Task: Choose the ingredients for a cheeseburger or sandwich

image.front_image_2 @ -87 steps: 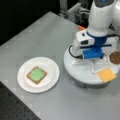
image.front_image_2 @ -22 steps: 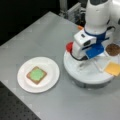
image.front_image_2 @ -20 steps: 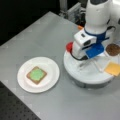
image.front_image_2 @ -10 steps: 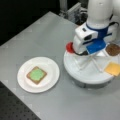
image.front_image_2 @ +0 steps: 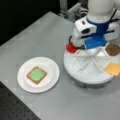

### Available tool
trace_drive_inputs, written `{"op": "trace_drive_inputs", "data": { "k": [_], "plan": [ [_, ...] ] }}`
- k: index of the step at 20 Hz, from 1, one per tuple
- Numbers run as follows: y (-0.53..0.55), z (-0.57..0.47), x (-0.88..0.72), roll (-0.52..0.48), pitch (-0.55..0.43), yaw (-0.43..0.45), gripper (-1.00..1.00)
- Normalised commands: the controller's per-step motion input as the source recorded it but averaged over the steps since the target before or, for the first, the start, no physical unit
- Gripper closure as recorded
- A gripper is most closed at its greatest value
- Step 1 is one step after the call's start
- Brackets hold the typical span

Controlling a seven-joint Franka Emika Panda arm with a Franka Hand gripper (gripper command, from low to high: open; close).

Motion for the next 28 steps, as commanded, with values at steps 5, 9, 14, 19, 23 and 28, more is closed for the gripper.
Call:
{"op": "trace_drive_inputs", "data": {
  "k": [5,9,14,19,23,28],
  "plan": [
    [-0.01,0.35,0.19,0.184,0.200,-0.448,-1.00],
    [0.03,0.38,0.24,0.177,0.173,-0.461,-1.00],
    [0.06,0.27,0.26,0.149,0.173,-0.454,-1.00],
    [0.00,0.25,0.28,0.183,0.248,-0.440,-1.00],
    [-0.08,0.25,0.37,0.266,0.247,-0.347,-1.00],
    [-0.19,0.21,0.42,0.416,0.288,-0.251,-1.00]
  ]
}}
